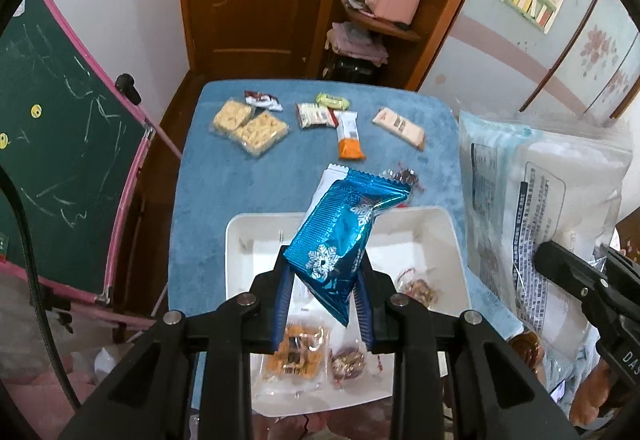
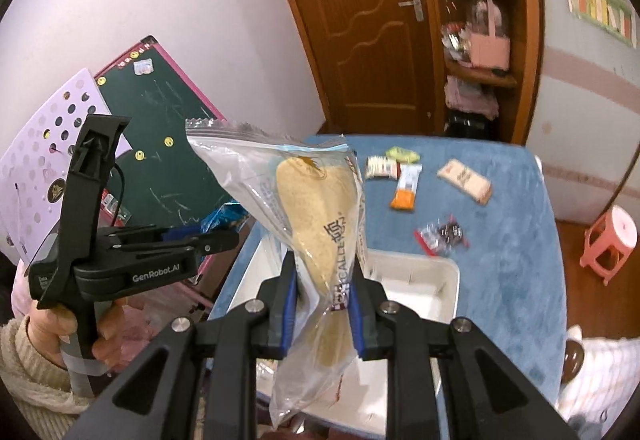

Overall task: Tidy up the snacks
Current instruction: 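Carry both held snacks over the white tray and release them inside, then lift both open grippers from the tray toward the remaining snacks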

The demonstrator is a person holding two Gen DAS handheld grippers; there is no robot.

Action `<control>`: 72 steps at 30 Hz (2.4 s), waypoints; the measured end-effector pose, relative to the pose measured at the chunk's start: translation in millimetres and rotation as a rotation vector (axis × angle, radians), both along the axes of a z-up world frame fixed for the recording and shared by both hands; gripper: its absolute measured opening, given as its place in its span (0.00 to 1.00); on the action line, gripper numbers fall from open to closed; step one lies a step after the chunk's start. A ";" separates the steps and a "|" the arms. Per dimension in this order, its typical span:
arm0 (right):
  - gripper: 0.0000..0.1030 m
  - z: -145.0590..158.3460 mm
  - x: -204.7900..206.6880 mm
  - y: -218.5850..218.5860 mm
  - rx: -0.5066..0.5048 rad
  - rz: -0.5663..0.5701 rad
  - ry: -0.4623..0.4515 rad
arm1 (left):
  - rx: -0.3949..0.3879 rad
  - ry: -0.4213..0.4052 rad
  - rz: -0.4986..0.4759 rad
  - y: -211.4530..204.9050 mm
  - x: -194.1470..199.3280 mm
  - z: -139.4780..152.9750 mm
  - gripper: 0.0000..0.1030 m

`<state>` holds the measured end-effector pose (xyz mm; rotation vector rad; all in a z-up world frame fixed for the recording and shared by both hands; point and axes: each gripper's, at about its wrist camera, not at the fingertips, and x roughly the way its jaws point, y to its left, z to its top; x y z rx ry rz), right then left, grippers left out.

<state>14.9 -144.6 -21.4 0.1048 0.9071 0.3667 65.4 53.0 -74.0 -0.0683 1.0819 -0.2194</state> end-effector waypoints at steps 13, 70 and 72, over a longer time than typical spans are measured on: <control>0.22 -42.9 -7.2 -12.9 0.007 -0.139 0.177 | 0.074 0.081 -0.076 -26.1 -13.0 -41.4 0.26; 0.50 -78.4 11.7 -16.4 -0.010 -0.159 0.307 | 0.104 0.074 -0.059 -34.4 -8.7 -41.4 0.85; 0.50 -79.7 14.2 -16.7 -0.009 -0.158 0.312 | 0.107 0.074 -0.061 -34.1 -8.4 -42.0 0.85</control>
